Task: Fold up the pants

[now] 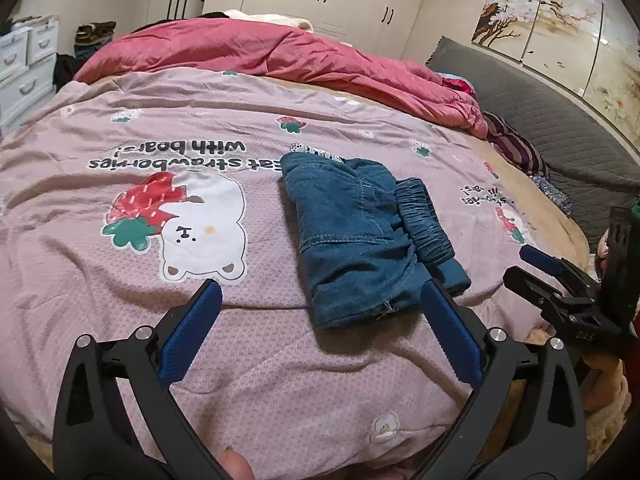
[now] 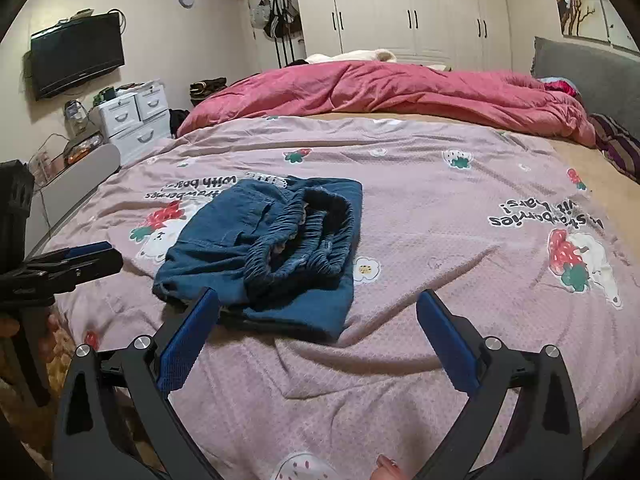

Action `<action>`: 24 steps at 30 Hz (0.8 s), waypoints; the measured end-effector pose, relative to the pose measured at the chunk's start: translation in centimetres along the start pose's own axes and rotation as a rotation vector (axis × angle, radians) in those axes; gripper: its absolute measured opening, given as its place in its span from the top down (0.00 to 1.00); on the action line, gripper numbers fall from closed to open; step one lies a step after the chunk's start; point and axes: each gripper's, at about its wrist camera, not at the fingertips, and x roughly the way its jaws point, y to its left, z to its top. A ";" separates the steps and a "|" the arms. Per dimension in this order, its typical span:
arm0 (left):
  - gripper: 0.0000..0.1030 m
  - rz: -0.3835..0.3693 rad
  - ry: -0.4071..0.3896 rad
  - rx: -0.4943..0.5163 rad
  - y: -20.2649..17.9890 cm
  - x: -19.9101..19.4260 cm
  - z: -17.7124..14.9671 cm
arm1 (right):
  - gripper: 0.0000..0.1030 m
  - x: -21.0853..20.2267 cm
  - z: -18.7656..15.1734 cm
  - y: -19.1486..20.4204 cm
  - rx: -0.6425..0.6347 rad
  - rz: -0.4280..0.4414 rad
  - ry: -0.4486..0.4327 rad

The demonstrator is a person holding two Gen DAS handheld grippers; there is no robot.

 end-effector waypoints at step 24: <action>0.09 0.015 0.076 -0.053 0.1 1.6 -2.6 | 0.04 0.8 -2.6 0.3 0.011 -0.020 0.062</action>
